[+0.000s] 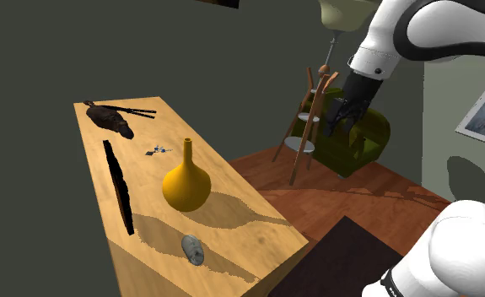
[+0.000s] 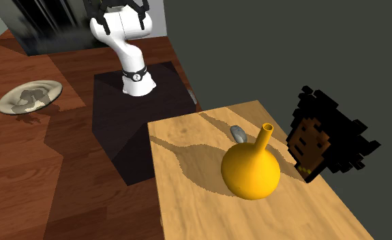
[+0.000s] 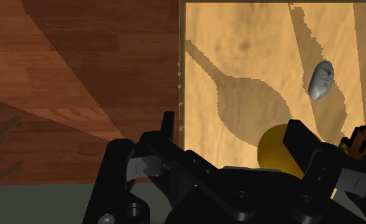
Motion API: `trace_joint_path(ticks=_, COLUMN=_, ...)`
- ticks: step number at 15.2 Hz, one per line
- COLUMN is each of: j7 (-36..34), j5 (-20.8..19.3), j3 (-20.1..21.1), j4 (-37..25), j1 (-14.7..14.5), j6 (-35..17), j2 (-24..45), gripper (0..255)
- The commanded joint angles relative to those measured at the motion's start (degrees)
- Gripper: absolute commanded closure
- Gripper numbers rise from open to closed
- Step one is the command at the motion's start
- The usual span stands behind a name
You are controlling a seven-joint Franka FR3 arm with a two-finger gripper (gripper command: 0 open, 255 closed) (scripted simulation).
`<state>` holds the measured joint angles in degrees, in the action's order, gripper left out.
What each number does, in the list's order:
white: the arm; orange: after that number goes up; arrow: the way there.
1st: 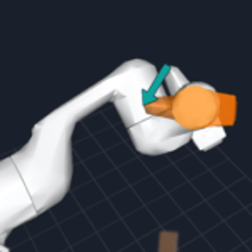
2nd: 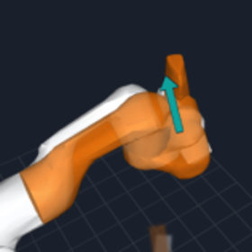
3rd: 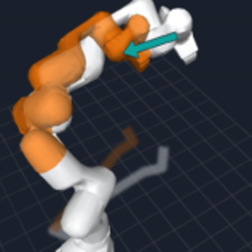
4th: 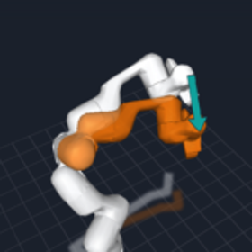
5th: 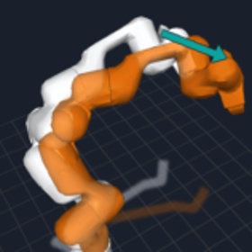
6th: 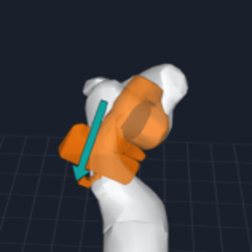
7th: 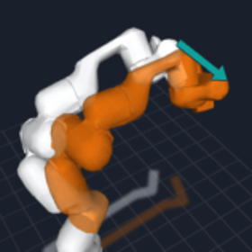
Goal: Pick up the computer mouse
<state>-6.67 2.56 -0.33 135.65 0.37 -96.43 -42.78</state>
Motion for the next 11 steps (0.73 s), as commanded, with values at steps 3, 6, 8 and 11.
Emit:
trace_joint_path(ticks=3, j7=-1.57, j5=1.01, j3=1.69, j4=2.94, j1=-0.71, j6=-3.81, j2=0.1, gripper=0)
trace_joint_path(ticks=6, j7=-3.92, j5=2.52, j3=4.34, j4=6.8, j1=-1.85, j6=-9.74, j2=0.98, gripper=0)
trace_joint_path(ticks=8, j7=-5.5, j5=3.49, j3=6.17, j4=8.98, j1=-2.64, j6=-13.84, j2=2.09, gripper=0)
trace_joint_path(ticks=11, j7=-7.92, j5=4.82, j3=9.03, j4=11.62, j1=-3.8, j6=-20.19, j2=4.59, gripper=0)
